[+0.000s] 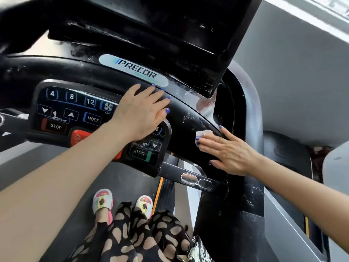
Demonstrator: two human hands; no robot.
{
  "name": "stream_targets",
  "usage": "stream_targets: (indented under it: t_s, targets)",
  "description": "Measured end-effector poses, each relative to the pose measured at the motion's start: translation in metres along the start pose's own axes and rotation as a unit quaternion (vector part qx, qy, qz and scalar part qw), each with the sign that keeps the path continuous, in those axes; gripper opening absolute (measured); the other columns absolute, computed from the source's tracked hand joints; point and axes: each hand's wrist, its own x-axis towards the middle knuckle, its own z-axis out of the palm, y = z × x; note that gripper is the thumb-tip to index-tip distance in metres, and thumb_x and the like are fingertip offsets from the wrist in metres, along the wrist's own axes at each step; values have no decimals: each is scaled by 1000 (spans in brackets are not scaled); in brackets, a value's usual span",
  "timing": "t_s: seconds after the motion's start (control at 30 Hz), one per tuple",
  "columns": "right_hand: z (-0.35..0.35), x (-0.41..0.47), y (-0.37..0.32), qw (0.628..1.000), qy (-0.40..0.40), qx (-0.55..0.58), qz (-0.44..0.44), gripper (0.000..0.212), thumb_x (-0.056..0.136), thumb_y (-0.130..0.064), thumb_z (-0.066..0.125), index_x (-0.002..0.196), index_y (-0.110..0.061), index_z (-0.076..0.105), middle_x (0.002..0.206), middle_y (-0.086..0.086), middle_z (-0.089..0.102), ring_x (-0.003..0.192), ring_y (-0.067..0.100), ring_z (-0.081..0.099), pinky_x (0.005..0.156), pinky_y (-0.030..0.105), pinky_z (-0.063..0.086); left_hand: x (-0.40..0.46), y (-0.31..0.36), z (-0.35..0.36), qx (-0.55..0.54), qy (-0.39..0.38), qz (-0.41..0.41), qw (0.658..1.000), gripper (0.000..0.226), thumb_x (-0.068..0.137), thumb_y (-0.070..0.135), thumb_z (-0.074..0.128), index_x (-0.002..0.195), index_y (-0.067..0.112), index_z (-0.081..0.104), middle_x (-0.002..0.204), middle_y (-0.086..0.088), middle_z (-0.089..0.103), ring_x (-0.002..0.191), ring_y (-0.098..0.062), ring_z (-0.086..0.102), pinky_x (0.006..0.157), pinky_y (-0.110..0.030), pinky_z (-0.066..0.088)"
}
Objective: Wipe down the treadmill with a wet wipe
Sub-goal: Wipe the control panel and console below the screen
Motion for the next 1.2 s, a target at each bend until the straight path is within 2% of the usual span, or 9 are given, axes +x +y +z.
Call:
stream_targets:
  t_s: [0.13,0.33,0.77,0.9,0.97,1.03,1.1,1.17,1.2]
  targets:
    - [10,-17,-17,992,3,58,111,72,100,-53,32,162,-23,10,169,-5,7,155,15,12,124,50,-2,1,0,0,5,-4,0,1000,67,100,45,9,149,23,49,155,-6,47,145,-28,40,119,-53,25]
    - [-2,26,-24,965,33,156,206,74,100,-53,28,162,-21,3,167,-9,-11,155,10,-5,125,47,-9,2,1,2,2,6,-2,1000,61,102,43,16,144,22,55,151,-7,51,142,-30,44,117,-55,29]
    - [-16,43,-25,910,74,325,247,69,102,-56,13,162,-22,4,167,-13,-3,153,2,-8,124,40,-14,1,4,1,5,10,-4,1000,58,102,40,21,142,20,58,151,-7,51,141,-28,46,117,-54,31]
    - [-23,46,-12,900,104,353,233,52,109,-26,31,160,-16,22,163,-12,8,154,8,10,127,42,0,2,-1,-2,3,-3,9,1000,65,101,46,14,147,19,51,157,-6,43,147,-25,37,120,-52,28]
    - [-22,52,-12,893,141,348,249,49,106,-10,39,155,-12,37,164,-5,17,152,15,23,126,32,5,4,-5,-4,-8,-9,19,1000,71,100,51,9,151,18,46,161,-5,36,151,-21,29,123,-50,22]
    - [-17,55,-16,879,192,340,273,44,102,-2,46,145,-9,51,163,7,29,145,24,40,118,30,25,8,-12,-4,-14,3,17,1000,71,100,52,12,149,15,48,160,-6,38,151,-22,30,122,-50,22]
    - [-12,55,-20,849,251,344,314,36,98,1,54,133,-5,59,150,13,45,126,29,56,101,41,49,11,-19,-3,-4,12,12,1000,69,101,52,18,144,13,55,155,-8,46,147,-25,37,120,-52,27]
    - [-10,57,-22,827,303,331,340,26,94,4,60,117,-7,66,132,11,59,111,26,63,84,50,59,12,-22,0,12,14,11,1000,67,102,51,21,140,12,59,151,-10,51,145,-28,41,118,-53,30]
    - [-10,57,-23,825,320,323,335,24,93,5,62,112,-8,68,128,9,63,112,24,64,86,52,58,12,-22,0,15,19,12,1000,66,102,50,22,139,12,61,149,-11,53,143,-29,43,118,-54,31]
